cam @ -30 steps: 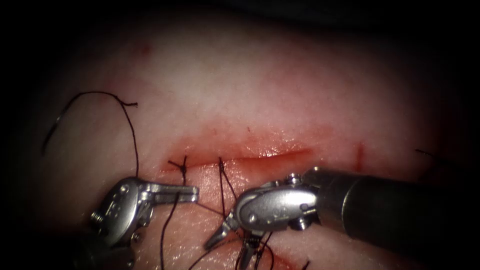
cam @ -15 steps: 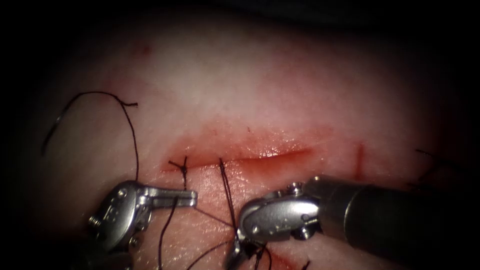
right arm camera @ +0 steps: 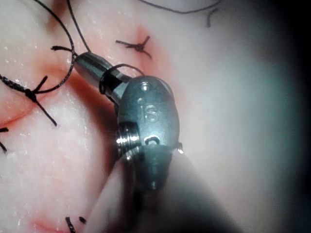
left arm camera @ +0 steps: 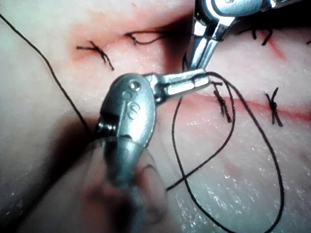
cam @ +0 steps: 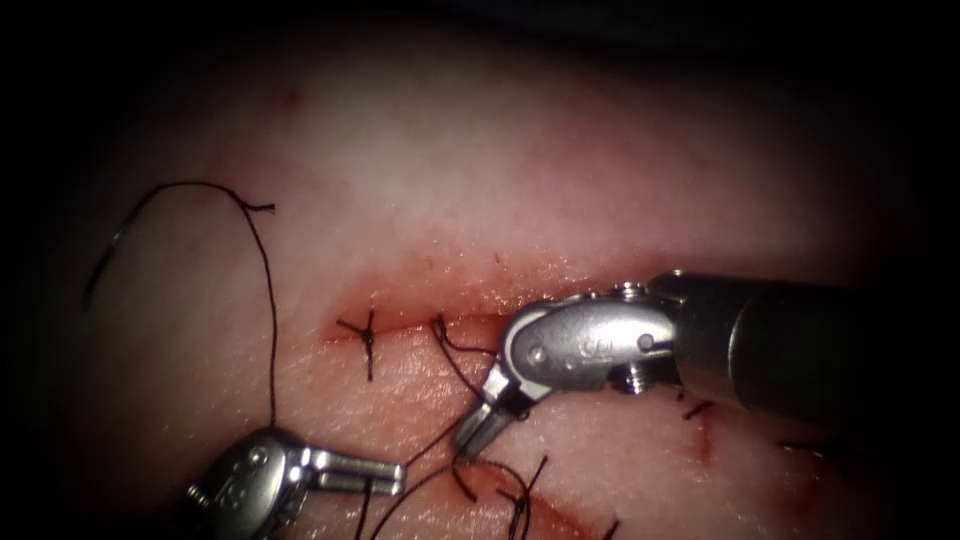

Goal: Wound Closure
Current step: Tie the knot by pulling the left arm down and the right arm up.

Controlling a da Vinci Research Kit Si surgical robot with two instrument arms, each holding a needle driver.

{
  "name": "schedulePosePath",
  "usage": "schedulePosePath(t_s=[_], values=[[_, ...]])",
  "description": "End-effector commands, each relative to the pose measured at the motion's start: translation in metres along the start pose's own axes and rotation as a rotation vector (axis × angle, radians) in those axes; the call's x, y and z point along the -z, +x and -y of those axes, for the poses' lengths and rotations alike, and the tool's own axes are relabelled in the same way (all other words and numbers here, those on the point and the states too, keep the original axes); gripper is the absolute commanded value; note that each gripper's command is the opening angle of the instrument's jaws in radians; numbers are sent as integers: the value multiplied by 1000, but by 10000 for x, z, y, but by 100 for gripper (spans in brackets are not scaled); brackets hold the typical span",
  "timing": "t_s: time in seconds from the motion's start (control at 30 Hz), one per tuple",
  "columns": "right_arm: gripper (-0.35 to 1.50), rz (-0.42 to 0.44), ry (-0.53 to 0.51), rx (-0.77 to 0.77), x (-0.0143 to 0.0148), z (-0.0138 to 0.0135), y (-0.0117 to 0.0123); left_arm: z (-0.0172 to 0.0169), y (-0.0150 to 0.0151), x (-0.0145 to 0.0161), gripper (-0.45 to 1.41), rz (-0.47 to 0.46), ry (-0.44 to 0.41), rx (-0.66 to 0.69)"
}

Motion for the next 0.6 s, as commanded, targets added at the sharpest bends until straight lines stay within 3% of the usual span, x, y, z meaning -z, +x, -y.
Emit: schedulePosePath(t_s=[0.03,0.33,0.6], values=[[-35,-5,-4,0,-2,-13,-4,3,-5,-5,-45,-1,0,6],[-35,-43,-56,-43,11,-38,-18,-59,-37,-10,-45,68,-48,41],[-35,-34,-102,-78,25,-60,-37,-124,-32,-12,-45,84,-110,70]])
